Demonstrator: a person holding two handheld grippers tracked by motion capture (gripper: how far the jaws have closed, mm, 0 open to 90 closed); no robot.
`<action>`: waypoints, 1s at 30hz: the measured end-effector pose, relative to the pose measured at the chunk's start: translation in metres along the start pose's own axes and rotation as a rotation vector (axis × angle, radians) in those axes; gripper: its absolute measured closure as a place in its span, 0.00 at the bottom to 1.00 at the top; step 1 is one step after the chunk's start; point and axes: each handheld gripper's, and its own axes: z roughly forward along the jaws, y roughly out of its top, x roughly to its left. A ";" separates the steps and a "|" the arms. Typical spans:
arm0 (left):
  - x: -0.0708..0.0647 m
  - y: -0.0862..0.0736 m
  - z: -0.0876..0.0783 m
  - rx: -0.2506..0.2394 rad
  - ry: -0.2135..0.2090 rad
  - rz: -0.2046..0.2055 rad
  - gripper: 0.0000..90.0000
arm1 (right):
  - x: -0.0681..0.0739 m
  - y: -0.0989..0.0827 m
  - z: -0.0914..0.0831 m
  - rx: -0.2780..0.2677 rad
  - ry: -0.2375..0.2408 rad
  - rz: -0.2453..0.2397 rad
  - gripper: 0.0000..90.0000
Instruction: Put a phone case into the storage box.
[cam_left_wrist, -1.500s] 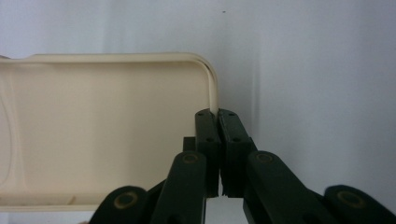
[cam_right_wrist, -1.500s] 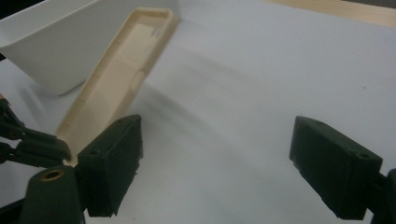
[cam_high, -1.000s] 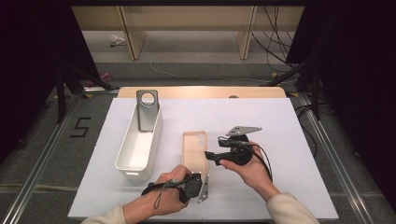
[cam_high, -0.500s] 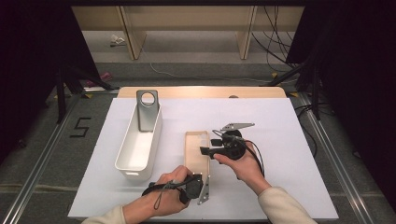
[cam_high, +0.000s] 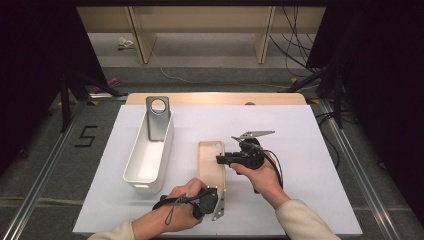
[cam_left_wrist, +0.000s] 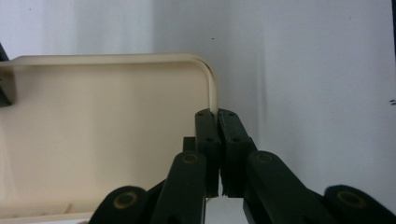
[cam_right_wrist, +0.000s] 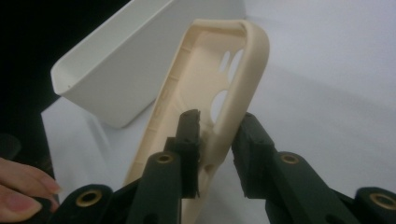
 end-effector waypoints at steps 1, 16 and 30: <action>0.001 0.000 0.000 0.000 0.000 0.002 0.97 | 0.000 0.000 -0.001 -0.002 0.004 0.003 0.83; 0.006 -0.004 0.000 -0.038 0.032 -0.024 0.97 | 0.009 0.006 -0.016 -0.071 0.069 0.081 0.90; 0.038 -0.021 -0.024 -0.428 0.099 -0.361 0.36 | 0.001 0.012 -0.043 -0.198 -0.025 0.053 0.90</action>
